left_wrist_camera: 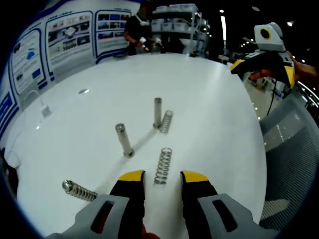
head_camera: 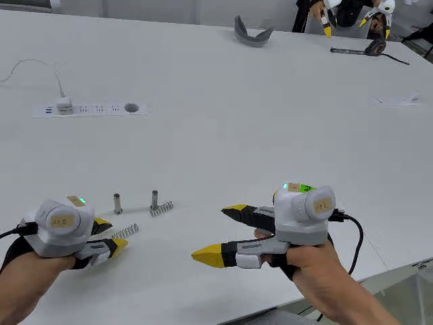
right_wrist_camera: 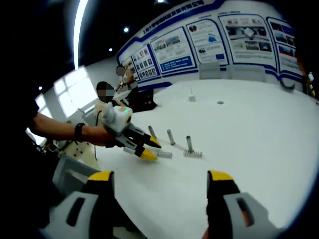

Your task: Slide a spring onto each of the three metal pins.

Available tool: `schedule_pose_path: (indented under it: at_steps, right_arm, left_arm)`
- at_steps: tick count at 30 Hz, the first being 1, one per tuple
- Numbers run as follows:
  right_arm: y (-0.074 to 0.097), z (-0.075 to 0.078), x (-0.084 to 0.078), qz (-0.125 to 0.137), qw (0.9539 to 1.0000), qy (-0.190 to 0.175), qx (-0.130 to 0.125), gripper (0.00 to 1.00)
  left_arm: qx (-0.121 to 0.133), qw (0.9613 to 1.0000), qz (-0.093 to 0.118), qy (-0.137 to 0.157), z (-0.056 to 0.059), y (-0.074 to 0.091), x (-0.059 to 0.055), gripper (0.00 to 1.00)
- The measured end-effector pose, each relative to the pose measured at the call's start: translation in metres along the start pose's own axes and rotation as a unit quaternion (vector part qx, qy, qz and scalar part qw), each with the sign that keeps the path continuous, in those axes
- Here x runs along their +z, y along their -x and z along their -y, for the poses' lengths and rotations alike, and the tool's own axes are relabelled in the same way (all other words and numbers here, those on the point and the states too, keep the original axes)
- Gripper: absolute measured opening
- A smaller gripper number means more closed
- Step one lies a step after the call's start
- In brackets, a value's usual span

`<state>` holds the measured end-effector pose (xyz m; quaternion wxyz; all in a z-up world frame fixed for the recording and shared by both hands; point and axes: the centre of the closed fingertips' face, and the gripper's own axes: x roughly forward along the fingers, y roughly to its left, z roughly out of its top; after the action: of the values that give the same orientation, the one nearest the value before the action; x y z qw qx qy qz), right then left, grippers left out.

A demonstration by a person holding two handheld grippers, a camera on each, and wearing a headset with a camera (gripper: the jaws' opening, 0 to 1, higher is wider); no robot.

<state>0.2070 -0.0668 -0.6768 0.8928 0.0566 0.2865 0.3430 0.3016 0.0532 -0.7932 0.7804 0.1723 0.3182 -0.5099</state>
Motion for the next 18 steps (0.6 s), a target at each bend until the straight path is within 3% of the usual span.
schedule_pose_path:
  at_steps: [14,18]
  right_arm:
    - [0.0041,-0.0003,-0.0068,-0.006,1.0000,-0.005,0.001,0.78]
    - [0.0035,-0.0012,-0.0048,-0.004,1.0000,-0.004,0.002,0.78]
  left_arm:
    - [0.022,0.9997,-0.001,0.010,-0.0042,-0.0026,-0.0022,0.12]
    - [0.024,0.9996,-0.002,0.013,-0.0044,-0.0020,-0.0022,0.12]
